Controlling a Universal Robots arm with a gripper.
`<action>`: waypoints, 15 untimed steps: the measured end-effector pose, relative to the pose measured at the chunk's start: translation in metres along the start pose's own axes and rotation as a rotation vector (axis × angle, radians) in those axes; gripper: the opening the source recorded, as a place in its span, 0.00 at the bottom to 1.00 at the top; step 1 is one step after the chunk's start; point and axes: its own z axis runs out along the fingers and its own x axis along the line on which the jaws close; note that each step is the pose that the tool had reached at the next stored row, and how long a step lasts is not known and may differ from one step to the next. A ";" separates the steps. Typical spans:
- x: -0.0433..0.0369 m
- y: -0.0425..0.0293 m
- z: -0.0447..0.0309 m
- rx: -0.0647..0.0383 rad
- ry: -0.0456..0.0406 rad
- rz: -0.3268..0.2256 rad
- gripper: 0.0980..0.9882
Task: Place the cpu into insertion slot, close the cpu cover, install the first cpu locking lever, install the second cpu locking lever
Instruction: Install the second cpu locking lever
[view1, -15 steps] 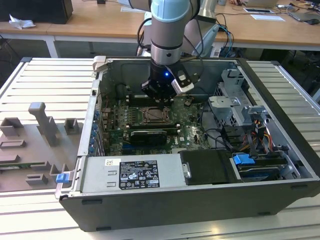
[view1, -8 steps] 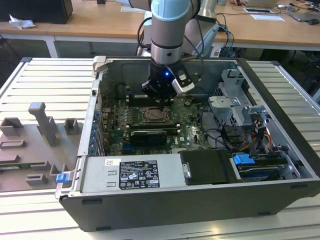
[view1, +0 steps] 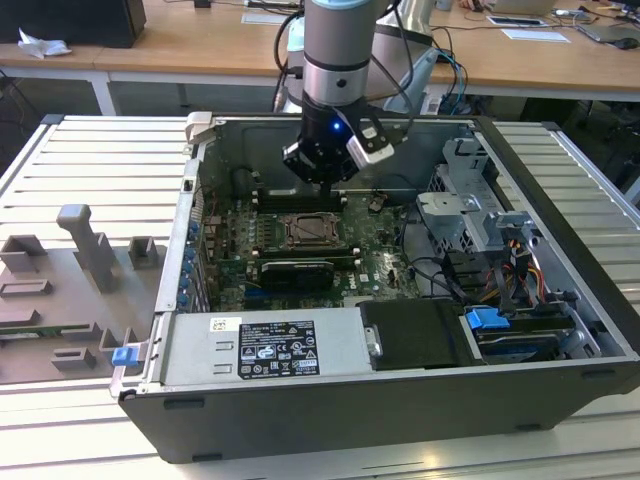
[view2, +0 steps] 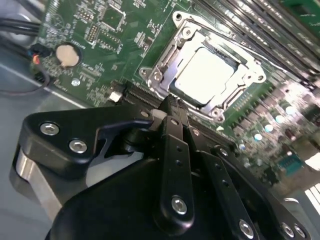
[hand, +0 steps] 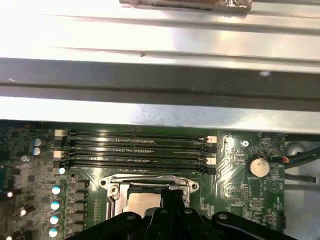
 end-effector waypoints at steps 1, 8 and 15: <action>0.0000 -0.0001 -0.0005 0.000 -0.0001 0.000 0.01; 0.0003 -0.0081 -0.0011 0.000 0.0000 0.000 0.01; 0.0010 -0.0259 -0.0022 0.000 0.0000 0.000 0.01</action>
